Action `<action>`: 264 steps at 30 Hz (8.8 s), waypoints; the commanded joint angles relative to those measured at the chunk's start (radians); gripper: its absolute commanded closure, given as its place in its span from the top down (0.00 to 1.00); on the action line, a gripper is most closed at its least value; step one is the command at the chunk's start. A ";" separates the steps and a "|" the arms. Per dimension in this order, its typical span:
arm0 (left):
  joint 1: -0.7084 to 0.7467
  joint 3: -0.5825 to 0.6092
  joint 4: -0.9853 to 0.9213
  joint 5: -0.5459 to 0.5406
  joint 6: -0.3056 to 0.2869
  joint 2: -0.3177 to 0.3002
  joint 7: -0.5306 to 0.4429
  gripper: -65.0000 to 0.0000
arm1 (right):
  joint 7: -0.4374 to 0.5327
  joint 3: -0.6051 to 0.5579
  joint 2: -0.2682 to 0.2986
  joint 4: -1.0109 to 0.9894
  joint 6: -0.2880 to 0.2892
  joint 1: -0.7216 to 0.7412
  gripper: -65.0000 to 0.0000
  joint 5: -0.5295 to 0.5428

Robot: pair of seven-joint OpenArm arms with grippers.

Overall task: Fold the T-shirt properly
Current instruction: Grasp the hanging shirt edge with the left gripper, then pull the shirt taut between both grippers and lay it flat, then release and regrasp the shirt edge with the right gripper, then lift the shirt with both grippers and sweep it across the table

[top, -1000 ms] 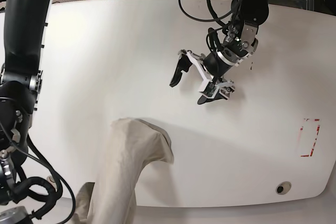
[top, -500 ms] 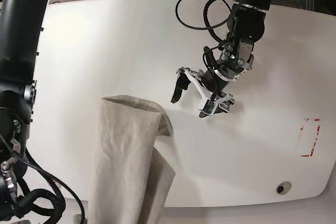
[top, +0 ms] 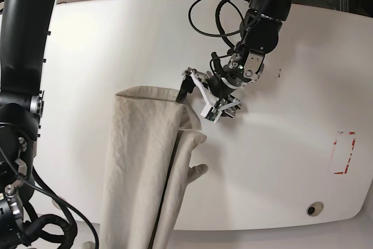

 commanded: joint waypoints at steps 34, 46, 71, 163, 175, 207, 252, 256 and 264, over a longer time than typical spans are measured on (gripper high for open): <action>-0.162 -0.006 -0.032 -0.014 -0.001 -0.071 0.059 0.00 | 0.031 0.052 0.062 -0.247 -0.014 0.039 0.00 -0.010; -0.163 -0.307 0.322 -0.014 -0.006 -0.190 0.270 0.00 | 0.046 0.059 0.035 -0.560 -0.014 0.039 0.00 -0.012; -0.280 -0.650 0.545 -0.013 -0.242 -0.250 0.601 0.00 | -0.004 0.204 0.062 -0.565 -0.015 -0.018 0.00 -0.069; 0.458 -0.859 0.594 -0.008 -0.398 -0.286 0.600 0.00 | -0.230 1.034 -0.239 -0.144 0.115 -1.467 0.67 0.326; 0.457 -0.859 0.591 -0.008 -0.398 -0.282 0.600 0.00 | -0.256 0.876 -0.186 -0.239 0.115 -1.363 0.67 0.327; 0.391 -0.858 0.674 -0.014 -0.398 -0.279 0.598 0.00 | -0.257 0.852 -0.214 -0.229 0.115 -1.284 0.00 0.327; -0.421 -0.801 0.763 -0.017 -0.398 -0.394 0.896 0.00 | -0.257 0.852 0.237 0.130 0.117 -0.996 0.00 0.576; -0.419 -0.801 0.760 -0.013 -0.398 -0.394 0.896 0.00 | -0.257 0.850 0.234 0.117 0.117 -0.968 0.00 0.576; -0.415 -0.801 0.629 -0.007 -0.398 -0.330 0.805 0.00 | -0.250 0.723 0.206 -0.091 0.115 -0.829 0.00 0.570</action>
